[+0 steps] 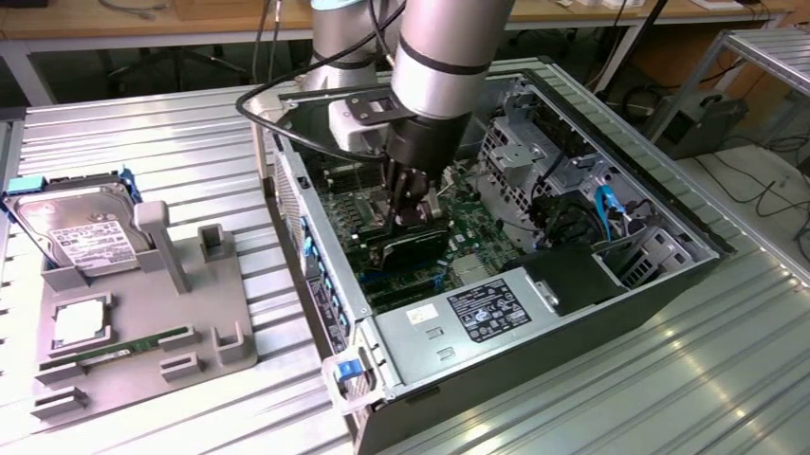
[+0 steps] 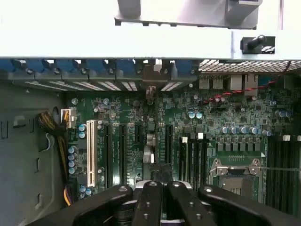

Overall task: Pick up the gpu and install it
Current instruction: 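Press down on the gpu until it lock into place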

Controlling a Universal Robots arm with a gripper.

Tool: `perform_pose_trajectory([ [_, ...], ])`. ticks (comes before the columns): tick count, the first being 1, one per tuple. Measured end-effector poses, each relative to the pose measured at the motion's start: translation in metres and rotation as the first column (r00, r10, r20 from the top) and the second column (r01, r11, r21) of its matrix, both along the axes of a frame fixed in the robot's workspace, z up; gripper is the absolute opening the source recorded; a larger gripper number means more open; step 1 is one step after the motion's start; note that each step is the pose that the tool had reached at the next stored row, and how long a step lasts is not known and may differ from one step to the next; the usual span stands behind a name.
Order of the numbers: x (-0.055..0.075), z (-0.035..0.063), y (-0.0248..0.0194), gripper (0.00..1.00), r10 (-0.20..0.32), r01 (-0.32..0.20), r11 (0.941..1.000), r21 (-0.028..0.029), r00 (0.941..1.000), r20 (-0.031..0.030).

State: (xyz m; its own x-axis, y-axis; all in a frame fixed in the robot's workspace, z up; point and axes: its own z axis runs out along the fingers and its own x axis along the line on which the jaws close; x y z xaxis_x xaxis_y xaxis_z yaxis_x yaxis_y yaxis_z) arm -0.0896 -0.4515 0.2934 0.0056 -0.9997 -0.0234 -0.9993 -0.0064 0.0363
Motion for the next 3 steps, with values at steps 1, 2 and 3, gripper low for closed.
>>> perform_pose_trajectory([
  [1, 0.0000, 0.0001, 0.0000, 0.11, 0.000, 0.000, 1.0000, -0.0001, 1.0000, 0.0000],
  [2, 0.0000, 0.0001, 0.0000, 0.11, 0.000, 0.000, 1.0000, -0.0001, 1.0000, 0.0000],
  [3, 0.0000, 0.0001, 0.0000, 0.11, 0.000, 0.000, 1.0000, -0.0001, 1.0000, -0.0001],
])
